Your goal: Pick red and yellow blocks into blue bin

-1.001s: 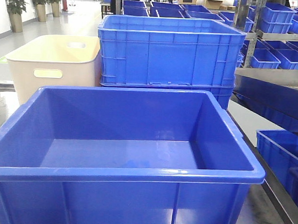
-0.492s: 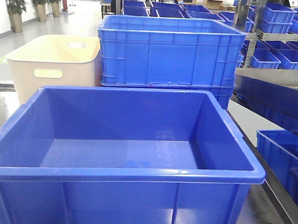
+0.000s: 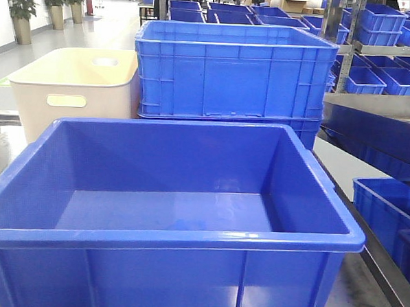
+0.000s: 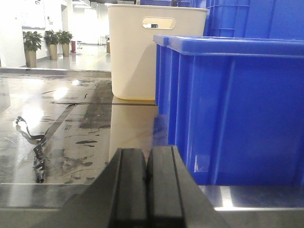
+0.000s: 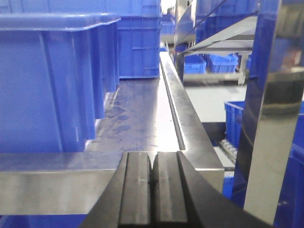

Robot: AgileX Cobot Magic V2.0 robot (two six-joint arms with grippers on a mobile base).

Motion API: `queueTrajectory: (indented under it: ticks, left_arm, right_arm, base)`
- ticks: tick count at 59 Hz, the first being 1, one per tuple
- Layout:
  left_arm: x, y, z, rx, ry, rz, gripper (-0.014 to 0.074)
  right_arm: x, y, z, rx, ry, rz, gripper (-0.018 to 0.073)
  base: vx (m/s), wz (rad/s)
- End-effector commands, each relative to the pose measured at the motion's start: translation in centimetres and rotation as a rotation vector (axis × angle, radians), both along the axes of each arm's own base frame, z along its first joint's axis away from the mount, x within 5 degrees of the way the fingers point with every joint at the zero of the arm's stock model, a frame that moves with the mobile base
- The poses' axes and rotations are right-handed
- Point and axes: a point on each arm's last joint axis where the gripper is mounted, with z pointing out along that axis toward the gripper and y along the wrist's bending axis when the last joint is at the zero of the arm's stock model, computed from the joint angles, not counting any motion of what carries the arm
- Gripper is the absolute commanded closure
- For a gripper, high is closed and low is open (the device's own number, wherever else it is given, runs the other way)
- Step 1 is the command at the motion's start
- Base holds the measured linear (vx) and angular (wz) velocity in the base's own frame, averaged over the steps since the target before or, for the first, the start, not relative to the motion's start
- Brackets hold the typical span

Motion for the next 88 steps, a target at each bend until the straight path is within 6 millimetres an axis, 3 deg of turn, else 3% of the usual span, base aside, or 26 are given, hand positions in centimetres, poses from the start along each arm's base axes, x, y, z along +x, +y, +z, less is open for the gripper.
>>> queueTrajectory:
  ticks: [1, 88]
  left_arm:
    - [-0.33, 0.02, 1.45, -0.012, -0.123, 0.001, 0.0603]
    - [-0.33, 0.02, 1.48, -0.012, -0.123, 0.001, 0.0603]
  right_arm:
    - [-0.12, -0.17, 0.86, -0.005, -0.137, -0.021, 0.0569]
    - [-0.14, 0.18, 1.05, -0.054, -0.164, 0.038, 0.0569]
  base:
    - [0.0, 0.0]
    - [0.0, 0.0]
